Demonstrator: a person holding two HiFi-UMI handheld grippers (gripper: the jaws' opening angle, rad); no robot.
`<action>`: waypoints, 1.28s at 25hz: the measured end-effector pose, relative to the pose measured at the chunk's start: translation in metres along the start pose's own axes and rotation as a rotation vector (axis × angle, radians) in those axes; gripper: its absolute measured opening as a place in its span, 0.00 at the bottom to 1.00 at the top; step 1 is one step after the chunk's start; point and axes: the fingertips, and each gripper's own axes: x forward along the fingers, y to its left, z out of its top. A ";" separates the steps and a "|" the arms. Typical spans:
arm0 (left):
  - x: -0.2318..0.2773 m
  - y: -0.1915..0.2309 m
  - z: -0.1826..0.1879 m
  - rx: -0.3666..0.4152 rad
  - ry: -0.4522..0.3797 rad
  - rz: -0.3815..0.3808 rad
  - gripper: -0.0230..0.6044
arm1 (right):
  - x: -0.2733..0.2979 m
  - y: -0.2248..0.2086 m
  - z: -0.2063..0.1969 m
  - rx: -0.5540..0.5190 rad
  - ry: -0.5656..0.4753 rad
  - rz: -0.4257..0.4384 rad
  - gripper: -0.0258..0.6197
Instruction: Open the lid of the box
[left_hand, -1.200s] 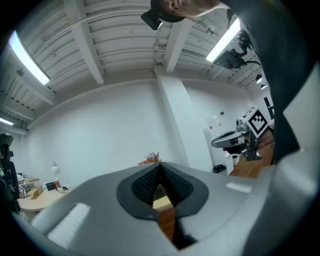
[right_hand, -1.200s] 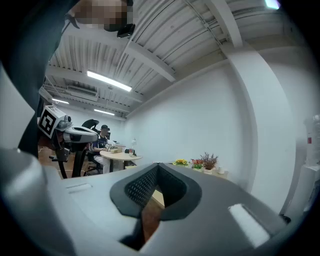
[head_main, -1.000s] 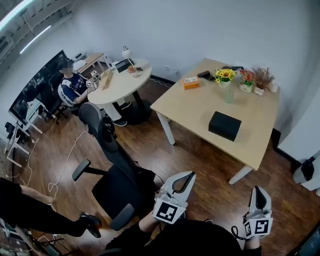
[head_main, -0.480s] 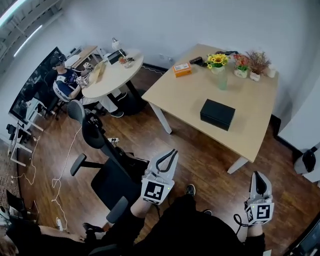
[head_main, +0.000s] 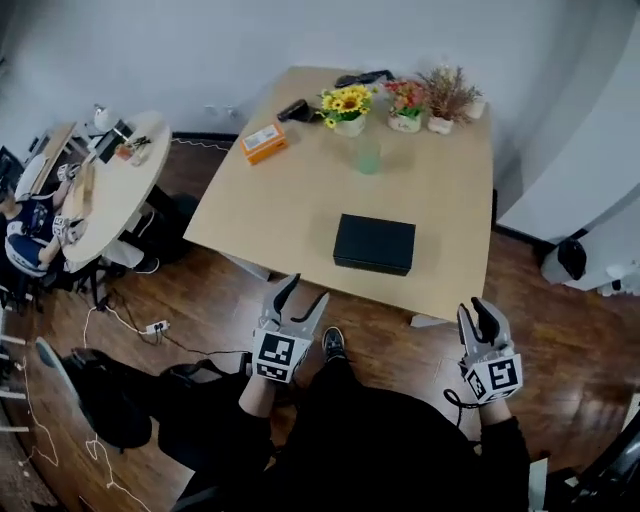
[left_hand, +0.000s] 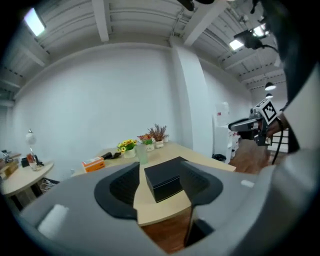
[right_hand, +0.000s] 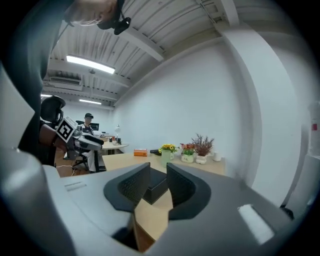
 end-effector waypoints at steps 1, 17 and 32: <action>0.024 0.007 -0.005 -0.014 0.020 -0.055 0.43 | 0.018 -0.003 0.000 0.014 0.022 -0.015 0.24; 0.155 0.011 -0.084 0.000 0.312 -0.380 0.48 | 0.163 0.014 -0.118 -0.075 0.357 0.202 0.39; 0.173 -0.007 -0.104 0.013 0.350 -0.419 0.44 | 0.187 0.026 -0.142 -0.102 0.415 0.195 0.42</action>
